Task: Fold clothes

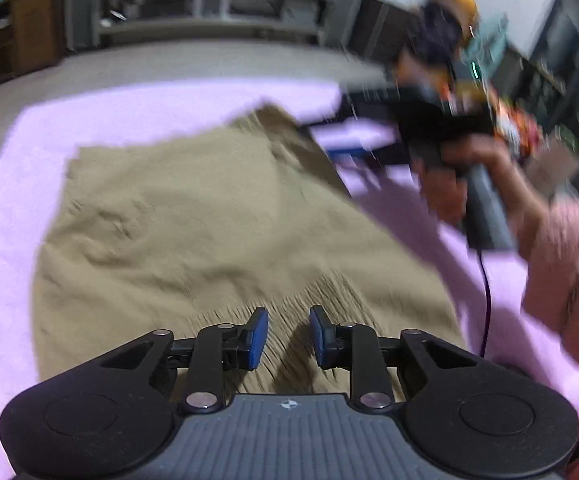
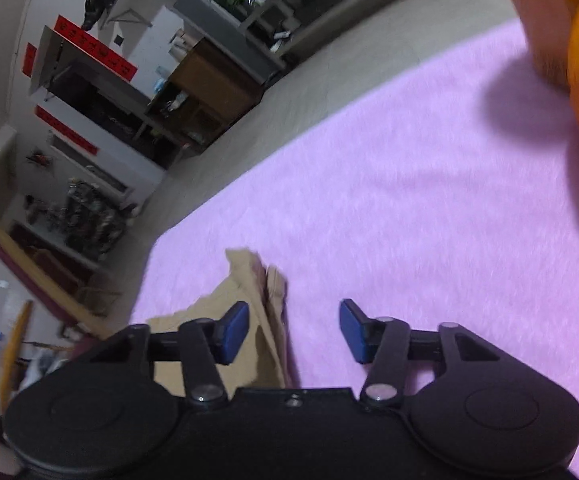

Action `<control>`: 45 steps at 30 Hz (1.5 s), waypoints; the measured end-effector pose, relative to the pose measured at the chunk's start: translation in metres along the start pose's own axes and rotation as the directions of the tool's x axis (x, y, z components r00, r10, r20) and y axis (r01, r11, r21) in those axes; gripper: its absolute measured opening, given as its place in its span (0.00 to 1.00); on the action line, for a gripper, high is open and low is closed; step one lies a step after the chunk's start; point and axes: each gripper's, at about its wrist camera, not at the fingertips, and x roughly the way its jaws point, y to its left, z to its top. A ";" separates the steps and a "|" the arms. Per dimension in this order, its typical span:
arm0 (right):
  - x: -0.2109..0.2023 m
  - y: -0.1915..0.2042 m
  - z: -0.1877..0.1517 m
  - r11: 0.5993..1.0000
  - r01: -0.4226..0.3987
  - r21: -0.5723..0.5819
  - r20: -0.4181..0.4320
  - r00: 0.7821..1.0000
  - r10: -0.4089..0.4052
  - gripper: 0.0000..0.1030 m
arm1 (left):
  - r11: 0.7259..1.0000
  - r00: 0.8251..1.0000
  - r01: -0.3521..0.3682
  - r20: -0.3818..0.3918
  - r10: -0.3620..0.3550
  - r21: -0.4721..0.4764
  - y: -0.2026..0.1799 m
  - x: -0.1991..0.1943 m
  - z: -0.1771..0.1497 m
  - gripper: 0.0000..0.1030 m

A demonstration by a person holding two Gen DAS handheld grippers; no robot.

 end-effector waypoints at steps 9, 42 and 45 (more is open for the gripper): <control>0.046 0.004 0.017 0.997 -0.074 0.004 -0.074 0.995 0.074 0.21 | 0.999 0.999 0.030 -0.035 -0.029 0.045 -0.005 0.014 -0.007 0.22; -0.204 0.192 -0.247 0.696 0.213 -0.686 -0.023 0.949 -0.314 0.55 | 0.986 0.984 0.030 0.177 0.000 -0.166 0.004 -0.213 -0.134 0.34; -0.211 0.171 -0.228 0.880 0.194 -0.434 0.036 0.980 -0.198 0.59 | 0.945 0.986 -0.003 0.157 0.057 -0.328 0.047 -0.203 -0.115 0.36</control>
